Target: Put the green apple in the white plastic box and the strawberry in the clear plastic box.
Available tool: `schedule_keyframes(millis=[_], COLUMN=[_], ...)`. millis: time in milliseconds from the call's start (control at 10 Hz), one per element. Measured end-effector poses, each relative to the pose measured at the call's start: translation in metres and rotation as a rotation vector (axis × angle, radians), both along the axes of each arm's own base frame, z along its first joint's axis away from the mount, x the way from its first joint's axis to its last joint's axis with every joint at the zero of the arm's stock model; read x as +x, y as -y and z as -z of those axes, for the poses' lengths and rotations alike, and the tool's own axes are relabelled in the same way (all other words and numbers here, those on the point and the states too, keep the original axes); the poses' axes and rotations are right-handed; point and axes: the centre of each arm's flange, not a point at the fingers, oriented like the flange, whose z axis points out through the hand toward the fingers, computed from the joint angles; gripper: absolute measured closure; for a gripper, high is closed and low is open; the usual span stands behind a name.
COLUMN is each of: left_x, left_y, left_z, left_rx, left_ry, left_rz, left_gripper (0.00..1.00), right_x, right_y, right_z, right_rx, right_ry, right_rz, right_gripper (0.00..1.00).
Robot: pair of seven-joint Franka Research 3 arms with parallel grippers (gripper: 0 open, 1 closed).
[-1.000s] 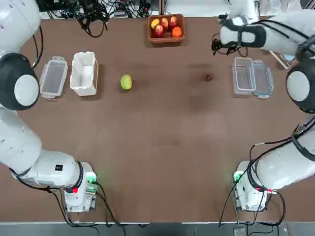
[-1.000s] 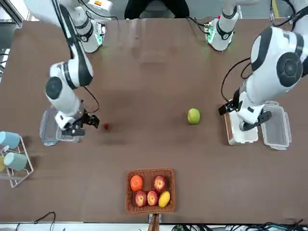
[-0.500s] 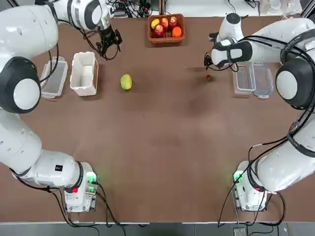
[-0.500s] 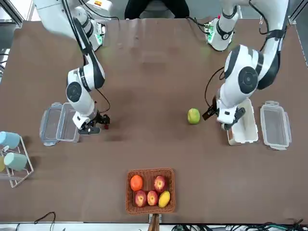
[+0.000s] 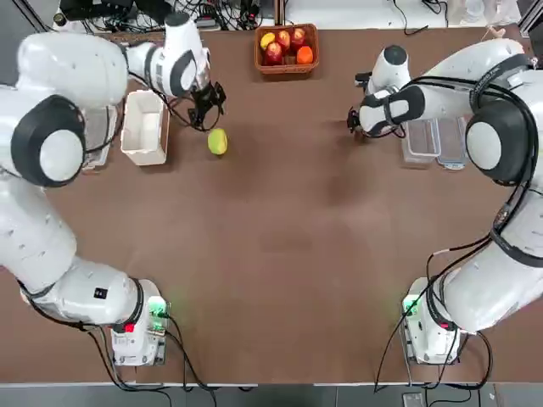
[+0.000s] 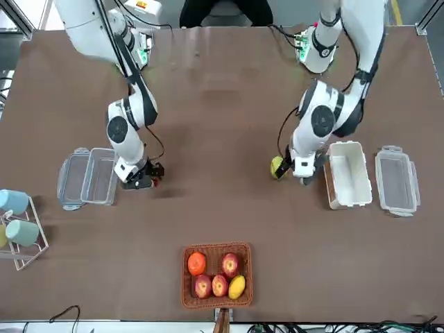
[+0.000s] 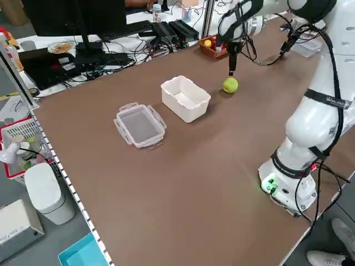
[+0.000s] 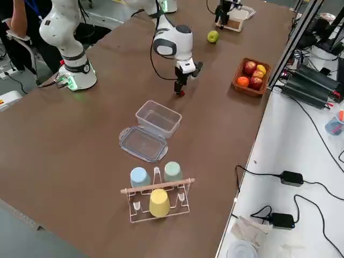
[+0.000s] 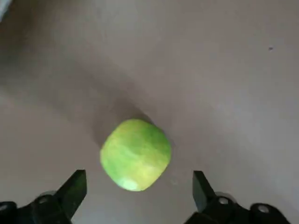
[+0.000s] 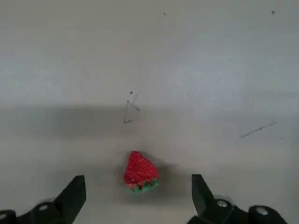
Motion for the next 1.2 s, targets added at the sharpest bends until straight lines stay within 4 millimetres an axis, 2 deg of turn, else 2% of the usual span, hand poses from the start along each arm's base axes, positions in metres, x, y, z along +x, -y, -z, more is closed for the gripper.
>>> schedule_keyframes(millis=[100,200,400,600,900,1000,1100,1200], left_x=[-0.001,0.000,0.003,0.003,-0.008,-0.007,-0.006,-0.004], left_y=[0.001,-0.003,-0.009,-0.005,0.006,0.006,0.005,0.002], left_z=[0.018,0.028,0.033,0.042,0.082,0.081,0.080,0.078], left_rx=[0.009,0.016,0.026,0.018,0.033,0.034,0.035,0.037], left_ry=[-0.017,-0.029,-0.040,-0.032,-0.056,-0.051,-0.049,-0.046], left_rz=[-0.049,-0.103,-0.185,-0.250,-0.247,-0.243,-0.244,-0.247], left_gripper=[0.00,0.00,0.00,0.00,0.01,0.04,0.07,0.07], right_x=[0.000,0.001,0.003,0.003,0.002,0.001,0.002,0.002], right_y=[0.001,0.002,0.003,0.003,0.004,0.004,0.004,0.003], right_z=[0.002,0.002,0.001,0.003,0.016,0.020,0.020,0.019], right_rx=[0.000,-0.001,0.000,0.000,-0.001,-0.002,-0.001,0.001], right_ry=[0.001,0.003,0.007,0.009,0.012,0.009,0.009,0.011], right_rz=[0.001,0.003,0.005,0.006,0.005,0.005,0.013,0.029], right_gripper=[0.00,0.00,0.00,0.00,0.01,0.05,0.14,0.29])
